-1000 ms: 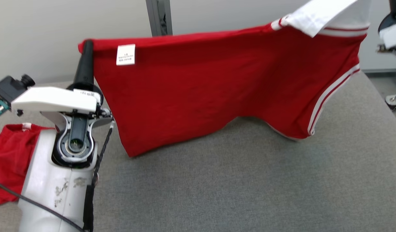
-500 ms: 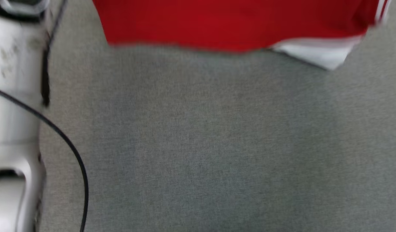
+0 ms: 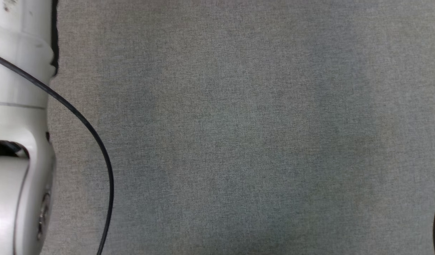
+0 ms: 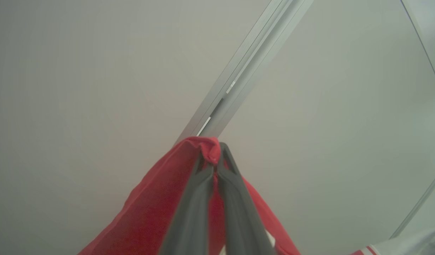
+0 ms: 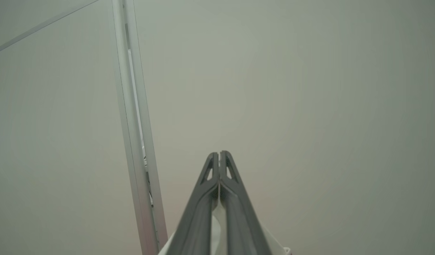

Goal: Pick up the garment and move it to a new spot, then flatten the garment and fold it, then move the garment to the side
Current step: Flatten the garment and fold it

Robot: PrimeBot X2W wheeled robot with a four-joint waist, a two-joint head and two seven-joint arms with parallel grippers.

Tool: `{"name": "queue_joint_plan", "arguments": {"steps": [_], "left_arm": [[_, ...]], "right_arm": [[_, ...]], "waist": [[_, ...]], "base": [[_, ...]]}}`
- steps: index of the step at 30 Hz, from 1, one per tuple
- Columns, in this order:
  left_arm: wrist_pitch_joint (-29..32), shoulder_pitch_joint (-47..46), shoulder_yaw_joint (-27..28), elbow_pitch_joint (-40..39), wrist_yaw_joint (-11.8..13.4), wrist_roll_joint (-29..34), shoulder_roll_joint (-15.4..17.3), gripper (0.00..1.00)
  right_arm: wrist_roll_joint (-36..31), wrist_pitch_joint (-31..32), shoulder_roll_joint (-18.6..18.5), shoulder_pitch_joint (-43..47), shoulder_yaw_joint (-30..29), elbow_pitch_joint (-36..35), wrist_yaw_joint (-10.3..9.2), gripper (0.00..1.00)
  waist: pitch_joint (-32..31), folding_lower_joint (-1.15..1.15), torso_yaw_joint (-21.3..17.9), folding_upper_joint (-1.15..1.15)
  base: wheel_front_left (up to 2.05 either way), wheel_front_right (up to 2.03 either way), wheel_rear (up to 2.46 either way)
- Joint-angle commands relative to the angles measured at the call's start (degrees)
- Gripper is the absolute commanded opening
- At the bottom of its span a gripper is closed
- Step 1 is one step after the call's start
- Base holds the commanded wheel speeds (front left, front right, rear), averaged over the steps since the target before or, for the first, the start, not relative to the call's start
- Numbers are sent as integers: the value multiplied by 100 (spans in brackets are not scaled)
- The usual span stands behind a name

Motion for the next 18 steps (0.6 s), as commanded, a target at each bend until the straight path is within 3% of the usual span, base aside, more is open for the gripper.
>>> {"name": "queue_joint_plan", "arguments": {"steps": [1,10,18], "left_arm": [[-17,212,-58,172,-71,61,-31,0],[-27,910,-376,848,-205,376,-37,0],[-28,1879,-356,1123,-249,589,-32,0]], "right_arm": [[93,-8,-4,250,73,107,2,0],[783,-10,-37,1226,125,574,2,0],[1409,-10,-99,2500,407,716,2,0]], "waist": [[31,0,8,0],[26,0,85,0],[-409,0,53,0]], "base": [[0,0,0],[0,0,0],[0,0,0]]}}
